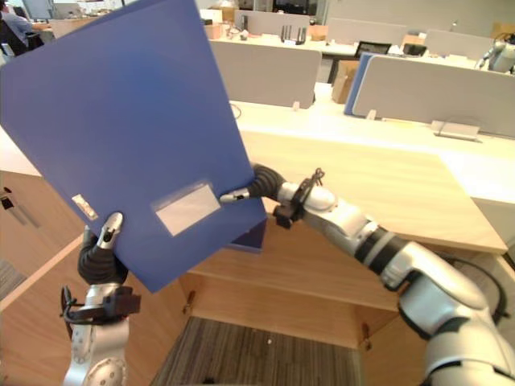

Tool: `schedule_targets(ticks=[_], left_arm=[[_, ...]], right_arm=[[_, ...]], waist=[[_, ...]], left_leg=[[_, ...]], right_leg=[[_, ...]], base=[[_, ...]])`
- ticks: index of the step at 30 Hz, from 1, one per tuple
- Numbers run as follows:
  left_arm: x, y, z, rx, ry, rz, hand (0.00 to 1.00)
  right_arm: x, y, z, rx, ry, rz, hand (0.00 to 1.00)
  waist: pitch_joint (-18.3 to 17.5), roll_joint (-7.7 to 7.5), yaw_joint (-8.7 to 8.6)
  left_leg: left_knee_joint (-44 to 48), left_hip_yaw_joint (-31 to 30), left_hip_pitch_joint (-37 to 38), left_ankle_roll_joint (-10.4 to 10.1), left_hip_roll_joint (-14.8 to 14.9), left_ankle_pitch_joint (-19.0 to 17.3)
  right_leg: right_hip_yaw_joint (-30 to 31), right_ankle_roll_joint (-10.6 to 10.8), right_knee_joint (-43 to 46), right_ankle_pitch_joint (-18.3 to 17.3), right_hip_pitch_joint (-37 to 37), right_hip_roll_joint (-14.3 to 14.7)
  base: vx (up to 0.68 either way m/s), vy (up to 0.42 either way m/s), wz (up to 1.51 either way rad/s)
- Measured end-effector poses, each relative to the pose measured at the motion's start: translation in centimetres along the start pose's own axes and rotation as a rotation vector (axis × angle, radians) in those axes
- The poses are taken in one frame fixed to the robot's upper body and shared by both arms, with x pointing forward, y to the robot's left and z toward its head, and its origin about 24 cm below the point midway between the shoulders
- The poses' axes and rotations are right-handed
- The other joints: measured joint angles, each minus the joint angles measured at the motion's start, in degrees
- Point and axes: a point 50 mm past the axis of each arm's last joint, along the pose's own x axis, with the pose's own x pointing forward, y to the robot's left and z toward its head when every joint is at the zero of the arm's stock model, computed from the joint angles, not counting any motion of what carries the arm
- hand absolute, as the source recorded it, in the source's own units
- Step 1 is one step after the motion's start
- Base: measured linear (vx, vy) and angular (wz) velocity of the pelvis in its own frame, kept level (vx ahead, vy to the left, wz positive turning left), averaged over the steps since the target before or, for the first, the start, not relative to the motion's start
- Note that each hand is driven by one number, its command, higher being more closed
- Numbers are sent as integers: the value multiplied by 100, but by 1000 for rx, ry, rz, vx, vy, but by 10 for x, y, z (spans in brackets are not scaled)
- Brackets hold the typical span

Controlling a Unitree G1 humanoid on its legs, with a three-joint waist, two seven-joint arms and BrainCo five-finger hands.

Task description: Walk over to the cabinet, pick up the folder, carry it to the office cabinet, place the folder inside the office cabinet, then close the office cabinet door

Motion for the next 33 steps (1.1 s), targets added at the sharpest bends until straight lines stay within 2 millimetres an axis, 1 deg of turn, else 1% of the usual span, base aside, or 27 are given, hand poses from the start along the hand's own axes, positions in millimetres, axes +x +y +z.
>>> schedule_targets(ticks=[4, 7, 11, 14, 15, 16, 17, 18, 19, 20, 21, 22, 23, 24, 25, 26, 27, 28, 29, 30, 31, 32, 33], left_arm=[[2, -2, 1, 0, -8, -15, 0], [4, -6, 1, -18, -23, -47, 0], [7, -9, 1, -61, -43, -108, 0], [2, 7, -20, -90, 34, -83, 0], [-5, 18, -37, -80, 124, -84, 0], [-16, 30, -58, -87, 237, -65, 0], [-23, 36, -68, -95, 298, -47, 0], [-39, 47, -89, -113, 413, 0, 0], [-49, 52, -99, -126, 466, 33, 0], [-68, 62, -118, -155, 556, 123, 0], [-88, 74, -133, -180, 640, 244, 0], [-102, 84, -140, -188, 694, 328, 0], [-134, 104, -150, -179, 817, 500, 0], [-169, 120, -150, -166, 915, 665, 0], [-195, 128, -148, -147, 983, 766, 0], [-218, 133, -143, -121, 1048, 844, 0], [-236, 136, -138, -107, 1099, 910, 0], [-256, 138, -132, -92, 1149, 982, 0], [-261, 139, -130, -91, 1153, 1009, 0], [-267, 140, -127, -93, 1157, 1046, 0], [-272, 142, -125, -90, 1161, 1081, 0], [-273, 144, -123, -90, 1158, 1096, 0], [-274, 146, -121, -94, 1143, 1124, 0]], right_arm=[[-9, 7, -11, 36, 20, 12, 100], [-11, 7, -16, 53, 27, 5, 100], [-13, 6, -16, 76, -5, -10, 100], [-13, 6, -14, 12, -12, -23, 100], [-15, 5, -7, -76, -20, -31, 100], [-17, 7, 5, -216, -48, -46, 100], [-19, 9, 13, -286, -73, -55, 100], [-21, 15, 30, -401, -139, -79, 100], [-20, 18, 38, -467, -169, -92, 100], [-20, 26, 45, -614, -190, -99, 100], [-22, 33, 47, -695, -217, -119, 100], [-23, 36, 48, -705, -241, -123, 100], [-25, 48, 53, -719, -322, -124, 100], [-28, 63, 59, -770, -406, -129, 100], [-32, 71, 60, -840, -452, -141, 100], [-35, 77, 58, -925, -470, -152, 100], [-34, 82, 53, -1015, -461, -146, 100], [-31, 86, 33, -1150, -389, -106, 100], [-29, 87, 23, -1198, -349, -77, 100], [-28, 90, 5, -1267, -272, -14, 100], [-29, 92, -21, -1335, -165, 80, 100], [-31, 93, -33, -1357, -116, 127, 100], [-36, 96, -54, -1375, -35, 208, 100]], waist=[[-207, 8, 14], [-270, 13, 13], [-293, 30, -3], [-314, 57, -41], [-314, 57, -85], [-314, 57, -113], [-313, 57, -127], [-312, 59, -189], [-314, 58, -235], [-321, 49, -282], [-323, 35, -317], [-319, 32, -356], [-312, 32, -416], [-308, 23, -470], [-300, 10, -497], [-289, -1, -514], [-287, -8, -527], [-273, -30, -486], [-264, -37, -461], [-254, -54, -412], [-228, -91, -357], [-207, -120, -331], [-154, -179, -300]], left_leg=[[2, -24, -83, -2, 1, 2], [1, -23, -85, -7, 6, 1], [1, -7, -85, -10, 15, -2], [-1, 122, -73, -7, 75, 1], [-1, 159, -75, -7, 86, 1], [-2, 227, -78, -19, 99, -9], [-2, 263, -84, -26, 109, -16], [-3, 318, -87, -26, 125, -19], [-3, 343, -85, -19, 142, -17], [-3, 422, -71, -21, 175, -20], [-3, 464, -76, -28, 192, -25], [-3, 467, -84, -35, 235, -31], [-3, 486, -87, -63, 282, -53], [-2, 529, -85, -97, 335, -77], [-2, 544, -84, -115, 375, -90], [-1, 548, -79, -129, 412, -98], [0, 550, -76, -152, 452, -102], [1, 557, -80, -189, 519, -100], [1, 556, -84, -204, 551, -99], [1, 558, -85, -236, 601, -102], [4, 558, -86, -279, 669, -110], [25, 558, -90, -279, 697, -120], [73, 546, -123, -281, 739, -149]], right_leg=[[0, -1, 18, -2, -43, 3], [4, -16, 42, -14, -78, 2], [31, -32, 123, -41, -132, -13], [162, -31, 191, -41, -219, -19], [195, -30, 216, -42, -259, -23], [276, -32, 212, -43, -314, -16], [313, -31, 212, -43, -345, -12], [337, -29, 207, -41, -370, -5], [360, -29, 206, -41, -381, -3], [458, -29, 196, -39, -410, 21], [494, -31, 175, -33, -435, 50], [506, -36, 163, -32, -442, 67], [551, -70, 103, -8, -445, 122], [609, -102, 39, 15, -445, 179], [619, -128, 10, 32, -432, 222], [622, -154, -17, 46, -409, 267], [630, -170, -49, 52, -393, 314], [637, -212, -102, 66, -379, 391], [639, -231, -113, 68, -377, 427], [651, -259, -130, 69, -375, 481], [664, -301, -147, 67, -372, 546], [669, -317, -148, 61, -375, 578], [670, -351, -144, 40, -382, 645]], base=[[0, 0, 0], [0, 0, 0], [-4, 3, -2], [-12, 7, -20], [-16, 4, -24], [-16, 7, -27], [-11, 6, -29], [-4, -1, -20], [5, -11, -27], [11, -16, -28], [9, -22, -26], [6, -27, -20], [12, -46, -21], [33, -62, -22], [58, -80, -14], [54, -71, -2], [47, -89, -1], [20, -73, -1], [11, -88, -4], [-2, -75, -5], [-3, -75, -6], [2, -72, -4], [2, -73, -1]])
